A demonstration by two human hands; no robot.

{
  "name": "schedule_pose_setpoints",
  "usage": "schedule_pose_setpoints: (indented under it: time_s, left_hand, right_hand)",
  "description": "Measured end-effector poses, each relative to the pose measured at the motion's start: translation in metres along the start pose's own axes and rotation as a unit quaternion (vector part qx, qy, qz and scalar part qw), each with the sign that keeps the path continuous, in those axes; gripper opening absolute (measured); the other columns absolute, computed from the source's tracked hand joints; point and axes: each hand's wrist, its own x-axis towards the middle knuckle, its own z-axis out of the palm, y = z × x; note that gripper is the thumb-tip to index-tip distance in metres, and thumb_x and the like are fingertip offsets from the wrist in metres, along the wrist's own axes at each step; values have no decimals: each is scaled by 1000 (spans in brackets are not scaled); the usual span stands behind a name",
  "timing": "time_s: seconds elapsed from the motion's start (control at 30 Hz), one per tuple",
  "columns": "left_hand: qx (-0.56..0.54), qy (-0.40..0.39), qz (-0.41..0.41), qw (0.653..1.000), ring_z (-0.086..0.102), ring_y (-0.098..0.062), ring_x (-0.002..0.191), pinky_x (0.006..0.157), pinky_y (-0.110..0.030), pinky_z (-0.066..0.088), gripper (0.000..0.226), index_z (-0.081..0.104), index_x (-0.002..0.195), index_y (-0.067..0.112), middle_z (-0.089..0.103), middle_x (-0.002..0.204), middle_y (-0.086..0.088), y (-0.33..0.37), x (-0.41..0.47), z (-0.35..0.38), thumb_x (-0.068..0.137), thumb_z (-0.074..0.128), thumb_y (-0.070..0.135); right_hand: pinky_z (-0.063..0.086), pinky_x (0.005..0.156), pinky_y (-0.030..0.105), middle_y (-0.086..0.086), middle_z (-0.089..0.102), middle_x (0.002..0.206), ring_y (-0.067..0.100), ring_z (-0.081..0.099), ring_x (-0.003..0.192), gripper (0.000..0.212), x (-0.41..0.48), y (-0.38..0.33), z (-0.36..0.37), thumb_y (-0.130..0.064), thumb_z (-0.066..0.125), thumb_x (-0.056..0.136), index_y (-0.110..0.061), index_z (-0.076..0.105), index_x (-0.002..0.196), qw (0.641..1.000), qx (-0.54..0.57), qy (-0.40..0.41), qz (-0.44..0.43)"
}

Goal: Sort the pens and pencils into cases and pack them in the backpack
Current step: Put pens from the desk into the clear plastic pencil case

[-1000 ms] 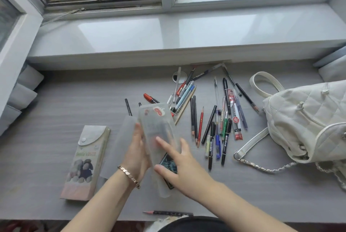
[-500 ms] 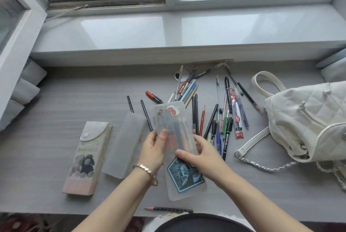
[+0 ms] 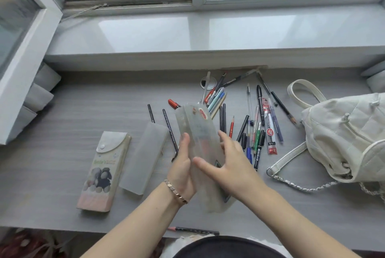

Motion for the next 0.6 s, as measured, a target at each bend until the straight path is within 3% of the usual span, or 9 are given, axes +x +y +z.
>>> schedule_pose_setpoints:
  time_s: [0.03,0.1,0.2,0.27,0.33,0.4,0.47,0.53,0.6]
  left_hand:
    - [-13,-6,19,1000,69,-21,88,75,-30,58,64,57,121,8,68,103,-11,-2,-2,1,76,57,53]
    - [-43,-28,49,997,69,-22,85,74,-32,57,74,59,118,10,67,100,-10,-4,-2,-1,54,82,39]
    - [-62,-35,62,996,71,-23,74,63,-34,58,64,73,90,11,73,84,-10,-2,-5,-3,35,90,38]
    - [-46,13,71,996,72,-21,66,54,-31,57,49,75,77,12,74,74,-8,-3,-5,-2,49,79,52]
    - [-41,72,85,993,71,-16,61,52,-27,57,47,74,72,15,74,69,-5,-8,0,-7,75,54,58]
    - [-34,99,89,991,70,-14,63,63,-28,57,55,75,74,17,74,72,-2,-9,4,-10,77,44,62]
    - [-25,115,82,990,70,-14,71,80,-33,53,59,71,89,17,74,80,-3,-9,5,-12,65,48,66]
    - [-16,128,72,989,68,-17,81,89,-34,50,70,67,102,15,73,94,-6,-10,7,-11,58,51,67]
    - [-10,140,68,988,66,-20,91,91,-35,49,80,64,111,12,69,107,-9,-11,8,-11,56,52,68]
  right_hand:
    - [36,97,23,-8,36,122,5,40,116,89,-2,-5,1,-62,62,68,-32,21,142,999,-32,7,-6]
    - [41,95,26,-5,45,125,11,47,117,86,-1,-6,6,-65,56,71,-32,22,143,994,-99,12,-34]
    - [45,91,31,1,56,120,20,53,112,73,-1,-9,9,-58,48,82,-24,26,143,975,-202,8,-95]
    - [43,91,33,5,55,122,24,53,113,70,-3,-11,11,-55,42,88,-19,21,145,961,-252,-2,-117]
    - [42,90,34,8,55,124,26,54,111,69,-4,-14,17,-52,37,92,-13,19,145,948,-290,6,-134]
    - [50,67,28,12,67,96,24,66,83,65,-2,-15,26,-46,46,87,-1,42,134,919,-352,61,-165]
    - [36,33,17,5,63,49,17,57,37,62,1,-17,34,-45,55,61,2,70,99,900,-400,98,-145]
    - [25,26,13,3,53,35,14,46,24,58,4,-15,40,-43,59,50,0,74,85,887,-422,116,-148]
    - [24,26,12,2,52,34,14,45,23,58,4,-13,40,-43,70,47,1,74,86,878,-442,114,-145]
